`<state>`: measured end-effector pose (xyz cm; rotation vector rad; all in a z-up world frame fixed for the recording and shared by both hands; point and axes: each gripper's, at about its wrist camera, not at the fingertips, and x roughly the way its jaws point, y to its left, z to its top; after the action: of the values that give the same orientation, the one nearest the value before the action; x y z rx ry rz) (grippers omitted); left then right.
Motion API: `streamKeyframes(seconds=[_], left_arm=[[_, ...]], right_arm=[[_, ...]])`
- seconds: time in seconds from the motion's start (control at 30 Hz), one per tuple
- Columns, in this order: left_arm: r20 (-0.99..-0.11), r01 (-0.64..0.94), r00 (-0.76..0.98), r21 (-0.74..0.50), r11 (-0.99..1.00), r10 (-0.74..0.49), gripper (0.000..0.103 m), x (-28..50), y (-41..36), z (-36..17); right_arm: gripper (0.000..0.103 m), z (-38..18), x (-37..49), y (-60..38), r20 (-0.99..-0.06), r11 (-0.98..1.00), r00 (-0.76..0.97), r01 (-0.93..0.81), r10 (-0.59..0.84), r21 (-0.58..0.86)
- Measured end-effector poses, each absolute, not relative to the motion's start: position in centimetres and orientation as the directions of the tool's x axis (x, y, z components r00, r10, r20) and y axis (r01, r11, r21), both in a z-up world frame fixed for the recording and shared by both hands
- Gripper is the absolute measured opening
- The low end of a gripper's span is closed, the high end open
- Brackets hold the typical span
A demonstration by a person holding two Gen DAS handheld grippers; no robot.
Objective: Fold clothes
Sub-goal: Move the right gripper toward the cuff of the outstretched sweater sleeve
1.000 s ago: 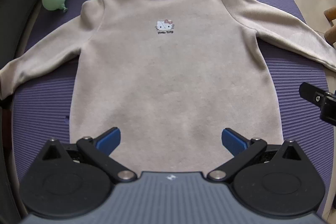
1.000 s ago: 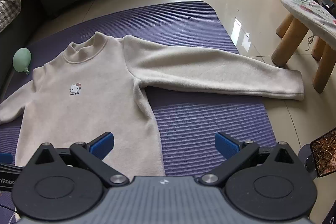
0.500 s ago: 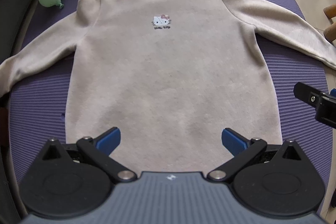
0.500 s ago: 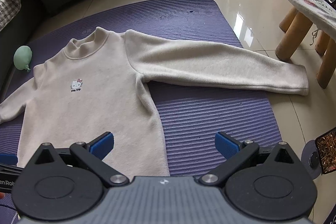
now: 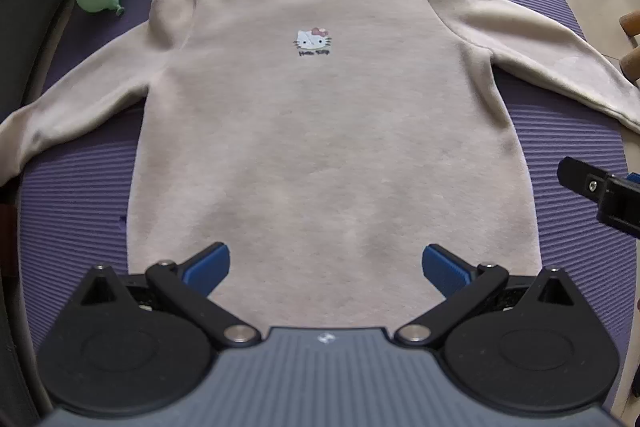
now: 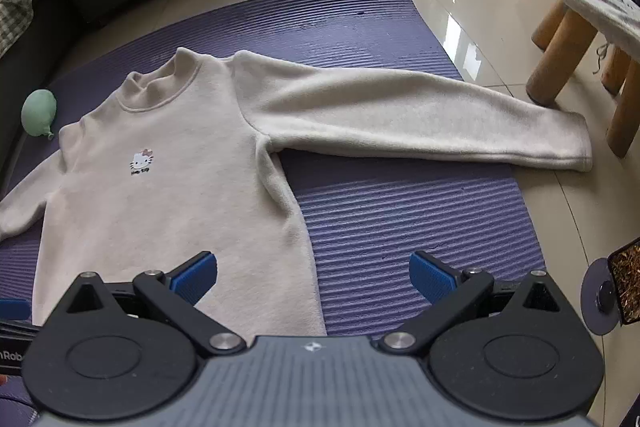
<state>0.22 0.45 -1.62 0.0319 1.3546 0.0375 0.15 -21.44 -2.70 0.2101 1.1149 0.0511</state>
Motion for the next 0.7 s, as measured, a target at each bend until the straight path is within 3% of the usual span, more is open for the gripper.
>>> streamKeyframes(seconds=[0.33, 0.7], left_arm=[[-0.973, -0.016, 0.221, 0.062, 0.998, 0.064, 0.103, 0.7, 0.9, -2.1], [-0.979, -0.027, 0.191, 0.070, 0.997, 0.074, 0.103, 1.6, 1.4, -3.3]], right_arm=[[0.102, -4.5, 0.6, -23.7, -0.891, 0.962, 0.437, 0.167, 0.123, 0.215], [0.102, -7.6, 1.6, -28.3, -0.868, 0.944, 0.495, 0.305, -0.047, 0.123]])
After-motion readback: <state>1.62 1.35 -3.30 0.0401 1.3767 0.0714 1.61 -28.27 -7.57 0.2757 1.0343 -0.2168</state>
